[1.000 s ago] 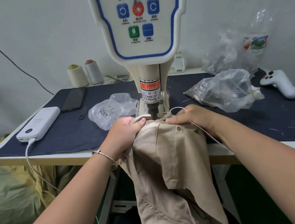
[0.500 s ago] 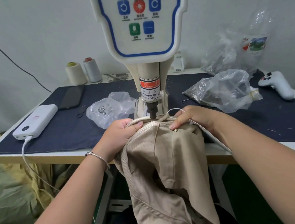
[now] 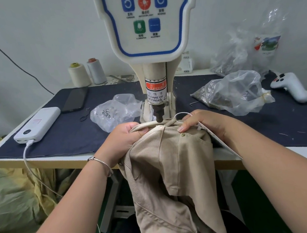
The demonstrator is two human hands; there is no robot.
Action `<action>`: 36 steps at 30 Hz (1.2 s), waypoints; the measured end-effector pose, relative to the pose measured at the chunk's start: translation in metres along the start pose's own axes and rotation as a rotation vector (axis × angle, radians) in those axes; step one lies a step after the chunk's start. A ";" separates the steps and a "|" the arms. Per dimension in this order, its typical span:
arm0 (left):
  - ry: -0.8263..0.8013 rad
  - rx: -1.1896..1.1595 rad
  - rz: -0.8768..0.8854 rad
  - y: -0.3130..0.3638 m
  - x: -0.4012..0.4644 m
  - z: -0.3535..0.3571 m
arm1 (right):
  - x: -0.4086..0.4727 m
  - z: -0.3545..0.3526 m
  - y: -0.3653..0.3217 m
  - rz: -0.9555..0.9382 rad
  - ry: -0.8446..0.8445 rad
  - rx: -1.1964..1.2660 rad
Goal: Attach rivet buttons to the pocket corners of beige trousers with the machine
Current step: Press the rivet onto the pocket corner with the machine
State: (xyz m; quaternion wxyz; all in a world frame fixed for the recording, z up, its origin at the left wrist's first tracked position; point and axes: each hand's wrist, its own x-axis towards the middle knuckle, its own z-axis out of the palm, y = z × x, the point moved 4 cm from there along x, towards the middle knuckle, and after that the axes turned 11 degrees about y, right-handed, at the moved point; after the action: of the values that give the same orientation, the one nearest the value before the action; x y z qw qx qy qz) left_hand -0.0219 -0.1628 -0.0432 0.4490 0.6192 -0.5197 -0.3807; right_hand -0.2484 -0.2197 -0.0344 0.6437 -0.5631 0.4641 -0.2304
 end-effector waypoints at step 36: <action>-0.049 -0.106 -0.020 0.004 -0.005 0.004 | 0.005 -0.004 0.001 0.027 0.095 -0.070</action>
State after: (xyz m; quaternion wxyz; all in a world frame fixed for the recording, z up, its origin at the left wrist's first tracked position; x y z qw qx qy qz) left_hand -0.0272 -0.1591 -0.0405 0.4644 0.5902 -0.5033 -0.4275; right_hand -0.2496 -0.2262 -0.0365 0.6041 -0.5673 0.5094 -0.2319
